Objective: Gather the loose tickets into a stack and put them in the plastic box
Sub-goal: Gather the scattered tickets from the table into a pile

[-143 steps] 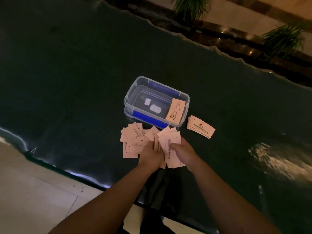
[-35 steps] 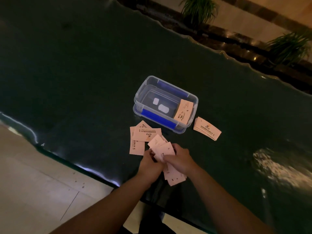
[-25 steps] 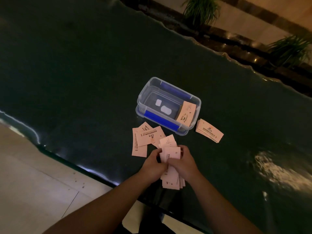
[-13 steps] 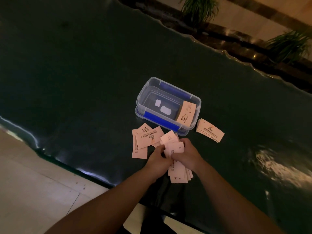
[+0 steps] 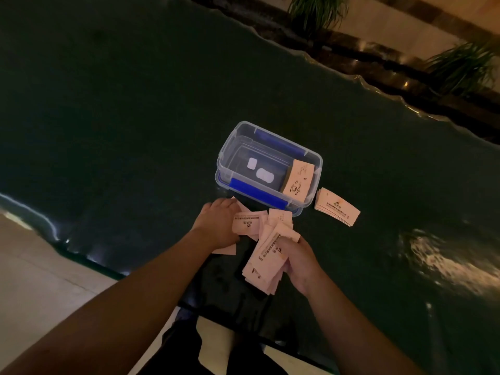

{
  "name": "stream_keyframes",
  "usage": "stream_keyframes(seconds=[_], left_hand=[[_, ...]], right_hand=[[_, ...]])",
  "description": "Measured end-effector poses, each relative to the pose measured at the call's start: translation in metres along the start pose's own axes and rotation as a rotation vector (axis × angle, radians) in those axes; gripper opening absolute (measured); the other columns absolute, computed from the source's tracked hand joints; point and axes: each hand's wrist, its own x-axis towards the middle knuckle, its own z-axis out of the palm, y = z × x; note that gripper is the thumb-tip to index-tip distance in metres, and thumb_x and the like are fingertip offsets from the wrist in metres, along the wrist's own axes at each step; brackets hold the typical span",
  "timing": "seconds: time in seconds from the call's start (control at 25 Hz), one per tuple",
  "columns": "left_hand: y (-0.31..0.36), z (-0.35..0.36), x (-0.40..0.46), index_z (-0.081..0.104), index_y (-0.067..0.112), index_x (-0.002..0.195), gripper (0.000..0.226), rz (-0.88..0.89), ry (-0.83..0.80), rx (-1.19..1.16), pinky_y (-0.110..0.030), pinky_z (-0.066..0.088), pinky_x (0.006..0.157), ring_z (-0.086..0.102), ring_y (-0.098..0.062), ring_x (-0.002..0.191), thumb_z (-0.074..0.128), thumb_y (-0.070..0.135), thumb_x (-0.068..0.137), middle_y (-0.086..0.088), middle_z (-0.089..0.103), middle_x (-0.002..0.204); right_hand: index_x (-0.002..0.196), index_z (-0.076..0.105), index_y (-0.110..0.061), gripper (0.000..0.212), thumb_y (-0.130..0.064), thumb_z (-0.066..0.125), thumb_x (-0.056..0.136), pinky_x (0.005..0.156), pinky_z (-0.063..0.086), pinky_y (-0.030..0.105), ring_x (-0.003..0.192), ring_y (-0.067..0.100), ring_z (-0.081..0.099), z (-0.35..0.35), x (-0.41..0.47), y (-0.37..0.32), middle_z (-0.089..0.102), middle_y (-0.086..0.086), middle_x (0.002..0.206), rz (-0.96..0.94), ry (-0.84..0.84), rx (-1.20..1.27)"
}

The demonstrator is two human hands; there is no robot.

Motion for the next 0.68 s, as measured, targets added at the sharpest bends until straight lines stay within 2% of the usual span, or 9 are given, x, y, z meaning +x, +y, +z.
stream_keyframes(seconds=[0.08,0.2,0.32,0.44,0.56,0.68], left_hand=[[-0.001,-0.002,0.003,0.048,0.026,0.147,0.077,0.041,0.022,0.049,-0.048,0.033,0.119,0.044,-0.023,0.142,0.076,0.054,0.08,-0.003,0.05,0.151],[-0.003,-0.001,0.004,0.048,0.027,0.147,0.082,0.081,0.011,0.141,-0.048,0.036,0.117,0.044,-0.025,0.137,0.071,0.064,0.078,-0.005,0.05,0.147],[-0.005,-0.004,0.002,0.056,0.026,0.139,0.076,0.086,0.019,0.183,-0.045,0.039,0.114,0.046,-0.023,0.131,0.069,0.067,0.076,-0.003,0.052,0.141],[0.003,-0.004,-0.008,0.059,0.022,0.136,0.079,0.041,0.022,0.226,-0.042,0.042,0.11,0.049,-0.022,0.127,0.066,0.074,0.077,-0.003,0.055,0.138],[0.017,0.007,-0.029,0.059,0.017,0.135,0.073,-0.089,0.024,0.134,-0.042,0.045,0.109,0.05,-0.025,0.127,0.058,0.071,0.087,-0.008,0.054,0.138],[0.025,0.027,-0.051,0.055,0.016,0.14,0.054,-0.175,-0.059,-0.133,-0.045,0.047,0.111,0.052,-0.026,0.131,0.06,0.05,0.098,-0.01,0.056,0.141]], right_hand=[[0.132,0.062,-0.025,0.034,-0.01,0.059,0.103,0.089,0.061,0.052,0.109,0.029,0.075,0.001,-0.001,0.004,0.078,0.014,0.118,-0.009,-0.005,0.091],[0.136,0.063,-0.019,0.035,-0.008,0.057,0.103,0.089,0.061,0.053,0.11,0.031,0.076,-0.001,-0.003,0.009,0.078,0.017,0.117,-0.017,-0.004,0.137],[0.134,0.064,-0.017,0.033,-0.008,0.055,0.104,0.084,0.06,0.049,0.11,0.031,0.074,-0.002,-0.006,0.011,0.076,0.019,0.119,-0.01,-0.007,0.194],[0.131,0.066,-0.017,0.031,-0.008,0.053,0.104,0.089,0.06,0.052,0.11,0.032,0.074,0.003,-0.01,0.015,0.077,0.019,0.116,-0.024,-0.012,0.243],[0.132,0.066,-0.018,0.032,-0.008,0.054,0.104,0.089,0.061,0.052,0.111,0.032,0.075,0.01,-0.01,0.019,0.078,0.018,0.117,-0.034,-0.005,0.283],[0.136,0.065,-0.022,0.036,-0.01,0.057,0.103,0.091,0.059,0.053,0.114,0.032,0.073,0.016,-0.009,0.018,0.078,0.014,0.121,-0.016,-0.01,0.246]])
